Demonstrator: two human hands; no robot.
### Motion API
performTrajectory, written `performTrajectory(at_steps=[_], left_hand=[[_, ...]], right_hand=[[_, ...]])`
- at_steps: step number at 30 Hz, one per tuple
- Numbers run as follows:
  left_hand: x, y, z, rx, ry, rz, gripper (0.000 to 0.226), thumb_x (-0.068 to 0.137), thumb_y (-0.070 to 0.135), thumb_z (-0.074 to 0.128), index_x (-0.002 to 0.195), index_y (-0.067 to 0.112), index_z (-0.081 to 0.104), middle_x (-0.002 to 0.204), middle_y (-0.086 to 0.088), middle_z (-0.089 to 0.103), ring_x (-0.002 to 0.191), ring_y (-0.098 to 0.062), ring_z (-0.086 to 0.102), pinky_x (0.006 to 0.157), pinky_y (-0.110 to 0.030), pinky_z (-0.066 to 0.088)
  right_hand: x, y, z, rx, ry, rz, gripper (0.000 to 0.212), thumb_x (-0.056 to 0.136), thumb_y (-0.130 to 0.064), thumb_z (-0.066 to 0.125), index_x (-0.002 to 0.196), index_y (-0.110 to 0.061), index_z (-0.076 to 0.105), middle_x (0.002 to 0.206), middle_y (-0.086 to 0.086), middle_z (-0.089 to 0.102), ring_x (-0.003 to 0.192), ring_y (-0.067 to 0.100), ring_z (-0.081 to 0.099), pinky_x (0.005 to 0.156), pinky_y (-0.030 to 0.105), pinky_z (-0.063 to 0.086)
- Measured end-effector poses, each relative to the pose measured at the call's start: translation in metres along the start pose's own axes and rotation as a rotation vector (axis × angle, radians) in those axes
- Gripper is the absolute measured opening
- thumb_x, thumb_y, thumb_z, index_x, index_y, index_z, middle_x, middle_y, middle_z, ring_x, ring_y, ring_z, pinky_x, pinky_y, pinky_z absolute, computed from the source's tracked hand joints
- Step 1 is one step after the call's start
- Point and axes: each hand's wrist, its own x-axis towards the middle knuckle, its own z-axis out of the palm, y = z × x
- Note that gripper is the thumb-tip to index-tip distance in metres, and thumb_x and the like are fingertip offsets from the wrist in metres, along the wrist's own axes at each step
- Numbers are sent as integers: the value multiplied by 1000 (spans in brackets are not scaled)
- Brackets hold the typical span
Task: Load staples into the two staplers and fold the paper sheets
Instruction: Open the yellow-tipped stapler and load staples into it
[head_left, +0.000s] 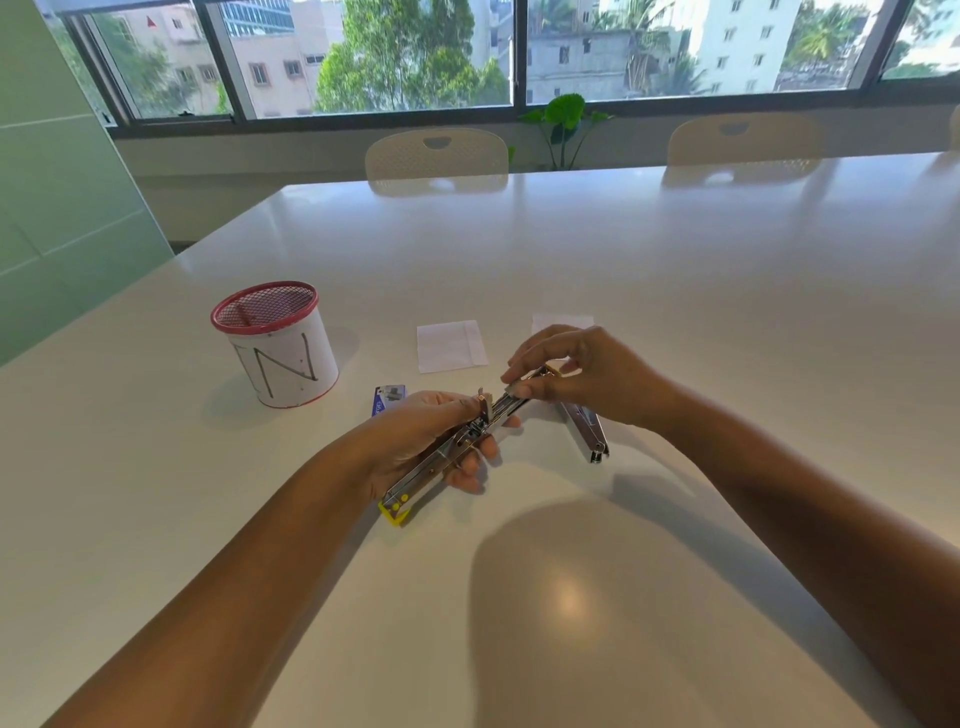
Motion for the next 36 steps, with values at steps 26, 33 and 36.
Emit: performTrajectory(at_steps=[26,33,36], left_hand=[[2,-3,-7,-85,-62,-55,35,95,23,37,92,4,65,58,-7,60,40,-10,51,42,-20,48],[4,-5,-8,-216,-28,-23,34,92,24,40,95,0,64,57,-6,58,39,-9,48,37,-18,42],[5,-6,-9,-222,12,4,32,93,23,41,94,1,65,58,-6,58,39,-9,49,38,-18,42]], right_hand=[[-1,4,5,-107,-64,-66,23,78,-16,70,100,-22,70,89,-4,63,88,17,60,80,24,49],[-2,6,9,-347,45,-119,29,86,-27,60,114,-27,64,112,0,62,104,16,53,87,21,42],[-5,0,8,-397,142,-154,25,91,-16,52,108,-26,67,120,1,59,110,15,49,91,17,33]])
